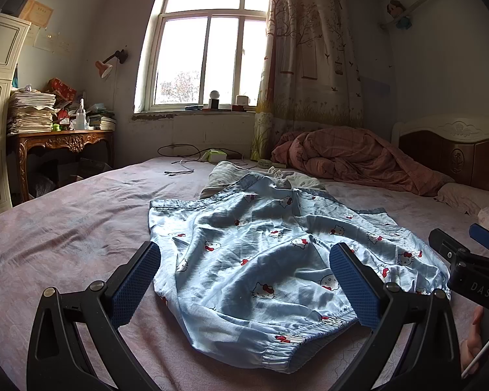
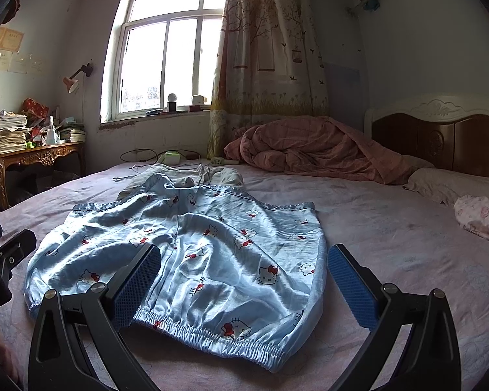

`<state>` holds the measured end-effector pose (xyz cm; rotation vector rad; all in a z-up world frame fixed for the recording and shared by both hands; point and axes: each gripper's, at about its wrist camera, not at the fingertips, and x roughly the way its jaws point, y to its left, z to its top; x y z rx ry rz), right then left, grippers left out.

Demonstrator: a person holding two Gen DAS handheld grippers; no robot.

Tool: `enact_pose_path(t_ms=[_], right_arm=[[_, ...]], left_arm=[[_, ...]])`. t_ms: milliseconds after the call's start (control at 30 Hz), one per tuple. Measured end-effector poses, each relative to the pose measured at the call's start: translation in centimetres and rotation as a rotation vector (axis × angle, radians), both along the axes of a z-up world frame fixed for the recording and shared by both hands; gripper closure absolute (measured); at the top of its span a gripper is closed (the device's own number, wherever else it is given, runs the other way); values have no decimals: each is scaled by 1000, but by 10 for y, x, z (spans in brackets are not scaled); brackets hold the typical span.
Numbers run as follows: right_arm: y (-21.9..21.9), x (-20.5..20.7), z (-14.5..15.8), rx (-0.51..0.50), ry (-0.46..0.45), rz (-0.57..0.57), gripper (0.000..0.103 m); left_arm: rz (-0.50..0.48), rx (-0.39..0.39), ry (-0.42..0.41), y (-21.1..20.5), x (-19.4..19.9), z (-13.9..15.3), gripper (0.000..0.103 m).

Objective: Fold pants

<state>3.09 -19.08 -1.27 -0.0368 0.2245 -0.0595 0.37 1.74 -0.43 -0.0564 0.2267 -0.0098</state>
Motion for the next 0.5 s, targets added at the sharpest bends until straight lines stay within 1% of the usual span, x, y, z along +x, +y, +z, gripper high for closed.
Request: enact_pose_path(t_ms=[500], right_arm=[[0,0,0,3,4,0,0]], left_arm=[[0,-2,0,0,0,0,0]])
